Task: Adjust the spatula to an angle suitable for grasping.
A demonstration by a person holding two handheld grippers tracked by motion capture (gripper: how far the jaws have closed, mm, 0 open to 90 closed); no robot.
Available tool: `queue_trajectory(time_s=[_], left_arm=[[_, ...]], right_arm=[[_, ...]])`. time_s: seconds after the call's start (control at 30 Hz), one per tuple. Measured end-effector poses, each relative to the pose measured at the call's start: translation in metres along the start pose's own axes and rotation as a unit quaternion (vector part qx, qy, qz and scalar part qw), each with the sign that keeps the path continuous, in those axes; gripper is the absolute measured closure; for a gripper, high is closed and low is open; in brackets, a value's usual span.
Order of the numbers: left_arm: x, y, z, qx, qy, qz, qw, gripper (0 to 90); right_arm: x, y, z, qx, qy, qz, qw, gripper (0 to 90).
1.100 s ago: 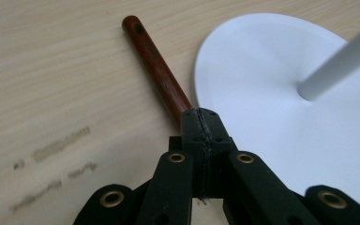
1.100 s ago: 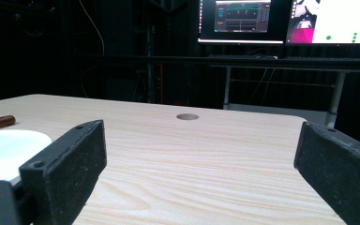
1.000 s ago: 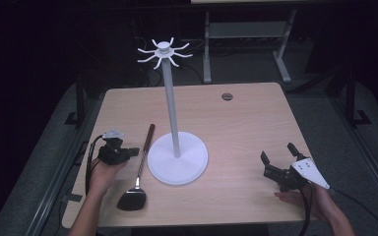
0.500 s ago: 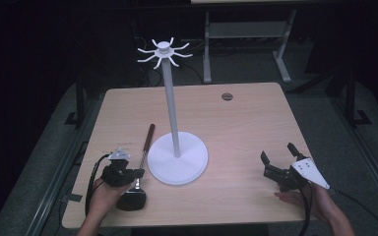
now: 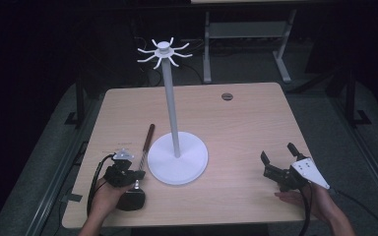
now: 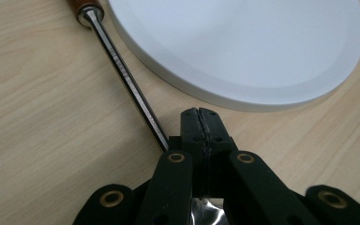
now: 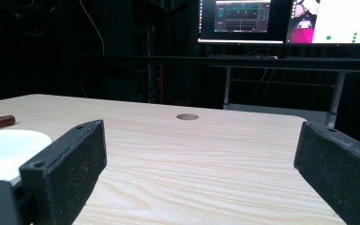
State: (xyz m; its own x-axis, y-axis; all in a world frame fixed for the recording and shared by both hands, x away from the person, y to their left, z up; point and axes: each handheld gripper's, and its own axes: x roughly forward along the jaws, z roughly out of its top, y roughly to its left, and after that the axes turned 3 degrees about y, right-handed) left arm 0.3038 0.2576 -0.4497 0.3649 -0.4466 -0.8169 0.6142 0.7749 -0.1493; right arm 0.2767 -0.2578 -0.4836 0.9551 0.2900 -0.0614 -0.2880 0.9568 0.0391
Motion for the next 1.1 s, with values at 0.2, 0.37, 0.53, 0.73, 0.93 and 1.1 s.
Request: queue_trajectory(time_s=[0.2,0.37,0.53,0.73,0.93,1.1], left_arm=[[-0.002,0.003,-0.001,-0.005,0.008,0.01,0.9999,89.5],[-0.003,0.008,-0.002,-0.006,0.011,0.02,0.9997,89.5],[-0.005,0.012,-0.003,-0.003,0.016,0.022,0.9996,89.4],[-0.008,0.018,-0.006,-0.015,0.011,0.031,0.9994,89.5],[-0.012,0.026,-0.009,-0.023,0.008,0.041,0.9989,89.5],[-0.014,0.032,-0.01,-0.026,0.006,0.05,0.9984,89.5]], right_arm=[[0.0,0.0,0.0,0.0,0.0,0.0,1.0,2.0],[0.0,0.0,0.0,0.0,0.0,0.0,1.0,2.0],[0.0,0.0,0.0,0.0,0.0,0.0,1.0,2.0],[0.0,0.0,0.0,0.0,0.0,0.0,1.0,2.0],[0.0,0.0,0.0,0.0,0.0,0.0,1.0,2.0],[0.0,0.0,0.0,0.001,0.0,0.0,1.0,2.0]])
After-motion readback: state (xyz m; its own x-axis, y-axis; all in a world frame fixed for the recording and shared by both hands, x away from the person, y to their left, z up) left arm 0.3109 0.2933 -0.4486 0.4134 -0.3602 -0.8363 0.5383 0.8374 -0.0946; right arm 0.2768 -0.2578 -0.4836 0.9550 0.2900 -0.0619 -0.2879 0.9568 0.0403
